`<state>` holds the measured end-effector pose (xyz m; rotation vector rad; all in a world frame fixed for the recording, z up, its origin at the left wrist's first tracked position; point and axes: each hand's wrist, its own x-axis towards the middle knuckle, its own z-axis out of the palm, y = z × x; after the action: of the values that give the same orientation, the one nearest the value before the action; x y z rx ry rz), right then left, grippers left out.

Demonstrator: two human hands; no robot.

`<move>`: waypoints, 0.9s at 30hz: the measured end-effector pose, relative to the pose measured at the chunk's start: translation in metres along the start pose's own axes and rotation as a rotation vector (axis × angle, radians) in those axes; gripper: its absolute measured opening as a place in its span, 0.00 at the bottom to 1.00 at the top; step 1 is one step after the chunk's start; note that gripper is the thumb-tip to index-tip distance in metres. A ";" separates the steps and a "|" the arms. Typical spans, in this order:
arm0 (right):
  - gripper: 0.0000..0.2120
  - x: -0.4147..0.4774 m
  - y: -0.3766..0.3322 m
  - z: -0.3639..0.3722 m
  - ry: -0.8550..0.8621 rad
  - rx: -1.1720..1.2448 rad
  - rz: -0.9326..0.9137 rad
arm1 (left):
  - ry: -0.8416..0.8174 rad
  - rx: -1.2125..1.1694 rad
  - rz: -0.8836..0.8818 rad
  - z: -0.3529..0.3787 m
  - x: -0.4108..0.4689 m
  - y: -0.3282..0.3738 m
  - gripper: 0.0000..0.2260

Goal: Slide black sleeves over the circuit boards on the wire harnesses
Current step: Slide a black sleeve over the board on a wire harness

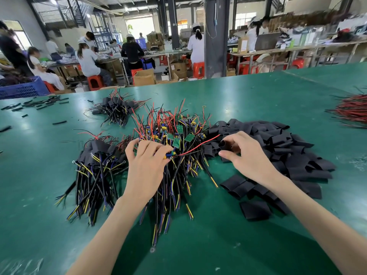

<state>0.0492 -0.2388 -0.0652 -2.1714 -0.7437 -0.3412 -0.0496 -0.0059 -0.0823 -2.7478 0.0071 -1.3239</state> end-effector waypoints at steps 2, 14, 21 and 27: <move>0.13 0.000 0.000 0.000 -0.001 -0.002 -0.004 | 0.003 -0.004 0.007 -0.001 0.000 0.000 0.12; 0.12 -0.001 0.004 -0.002 -0.036 -0.081 -0.024 | 0.025 -0.019 -0.045 0.001 -0.001 -0.002 0.12; 0.13 -0.001 0.006 0.000 -0.080 -0.102 -0.016 | 0.031 -0.019 -0.040 0.002 -0.002 -0.003 0.13; 0.13 -0.002 0.002 -0.001 -0.030 -0.053 -0.041 | 0.015 -0.019 -0.037 0.001 -0.002 -0.003 0.13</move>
<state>0.0493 -0.2416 -0.0665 -2.2180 -0.8047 -0.3541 -0.0499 -0.0031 -0.0847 -2.7661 -0.0302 -1.3609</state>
